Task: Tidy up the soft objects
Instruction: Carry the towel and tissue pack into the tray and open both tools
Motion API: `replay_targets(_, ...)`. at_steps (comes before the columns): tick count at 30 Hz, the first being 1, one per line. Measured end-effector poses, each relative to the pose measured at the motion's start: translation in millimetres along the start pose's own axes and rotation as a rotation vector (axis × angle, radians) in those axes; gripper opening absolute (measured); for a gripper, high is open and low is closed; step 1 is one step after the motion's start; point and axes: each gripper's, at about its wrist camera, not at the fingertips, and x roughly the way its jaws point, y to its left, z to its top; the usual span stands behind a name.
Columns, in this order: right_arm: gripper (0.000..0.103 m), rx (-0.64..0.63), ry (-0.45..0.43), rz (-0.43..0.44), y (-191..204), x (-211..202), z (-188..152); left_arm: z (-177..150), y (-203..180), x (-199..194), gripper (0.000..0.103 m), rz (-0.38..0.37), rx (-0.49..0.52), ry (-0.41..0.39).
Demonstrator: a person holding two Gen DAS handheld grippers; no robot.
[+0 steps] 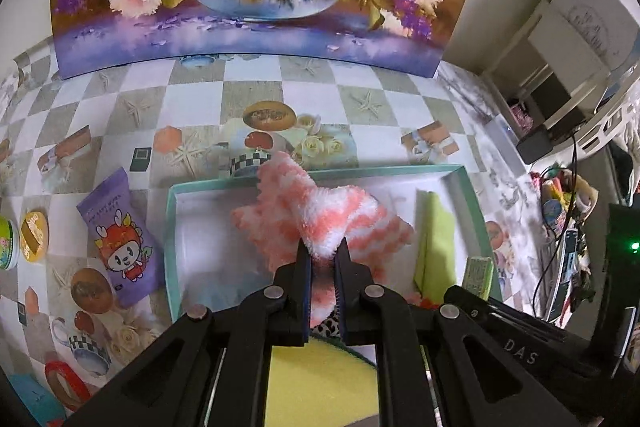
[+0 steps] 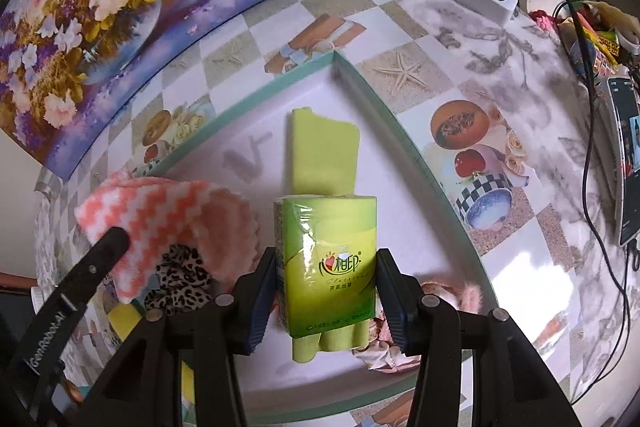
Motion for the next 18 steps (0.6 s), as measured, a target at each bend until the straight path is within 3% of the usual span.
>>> replay_targets(5, 0.051, -0.012, -0.005, -0.011, 4, -6, 0, 3, -1, -10, 0.014, 0.025, 0.002, -0.009)
replay_targets(11, 0.059, -0.027, -0.024, -0.019, 10, -17, 1, 9, 2, -32, 0.038, 0.07, -0.011, -0.014)
replay_targets(18, 0.06, -0.058, -0.049, -0.026, 20, -32, -1, 13, 19, -55, 0.044, 0.089, -0.071, -0.008)
